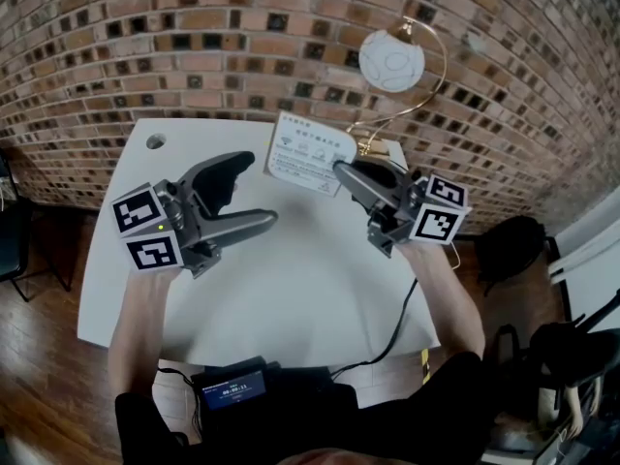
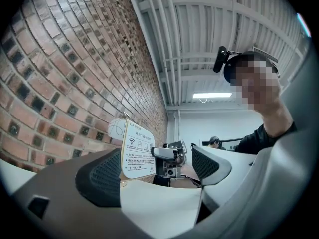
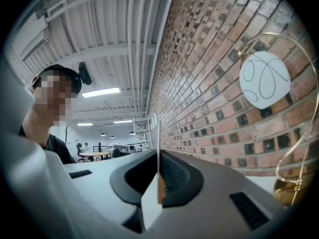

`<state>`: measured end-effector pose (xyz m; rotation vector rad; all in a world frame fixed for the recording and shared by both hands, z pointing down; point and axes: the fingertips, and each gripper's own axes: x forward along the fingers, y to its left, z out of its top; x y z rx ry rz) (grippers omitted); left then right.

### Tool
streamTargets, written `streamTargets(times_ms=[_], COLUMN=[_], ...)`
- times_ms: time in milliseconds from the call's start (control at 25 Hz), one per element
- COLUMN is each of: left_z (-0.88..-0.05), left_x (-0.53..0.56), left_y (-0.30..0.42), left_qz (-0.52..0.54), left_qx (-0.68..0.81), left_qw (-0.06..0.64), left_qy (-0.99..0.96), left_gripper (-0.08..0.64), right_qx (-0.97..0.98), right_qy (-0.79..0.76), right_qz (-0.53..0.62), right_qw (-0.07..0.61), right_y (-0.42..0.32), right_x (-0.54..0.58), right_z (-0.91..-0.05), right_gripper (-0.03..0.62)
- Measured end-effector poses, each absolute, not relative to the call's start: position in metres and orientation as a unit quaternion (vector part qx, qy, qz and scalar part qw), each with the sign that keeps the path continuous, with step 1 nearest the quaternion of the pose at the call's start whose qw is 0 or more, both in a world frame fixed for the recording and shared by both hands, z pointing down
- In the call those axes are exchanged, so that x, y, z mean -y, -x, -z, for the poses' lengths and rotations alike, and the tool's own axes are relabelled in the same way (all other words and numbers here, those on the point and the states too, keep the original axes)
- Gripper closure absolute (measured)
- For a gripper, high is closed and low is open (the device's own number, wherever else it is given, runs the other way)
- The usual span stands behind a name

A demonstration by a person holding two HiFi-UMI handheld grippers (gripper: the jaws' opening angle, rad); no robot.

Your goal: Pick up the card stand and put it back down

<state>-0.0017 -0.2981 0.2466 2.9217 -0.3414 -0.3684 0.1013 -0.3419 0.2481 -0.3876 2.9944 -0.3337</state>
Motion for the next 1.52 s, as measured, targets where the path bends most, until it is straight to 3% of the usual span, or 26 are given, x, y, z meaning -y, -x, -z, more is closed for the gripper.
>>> streamTargets(times_ms=[1520], left_z=[-0.303], left_x=[0.389], left_y=[-0.013], left_qz=[0.086], left_qx=[0.125], left_qw=[0.16], left_qy=[-0.975], left_gripper=[0.121], right_qx=[-0.981], right_qy=[0.147], right_qz=[0.12], right_qw=[0.032], right_y=[-0.101], right_x=[0.497], right_z=[-0.299], right_gripper=[0.563])
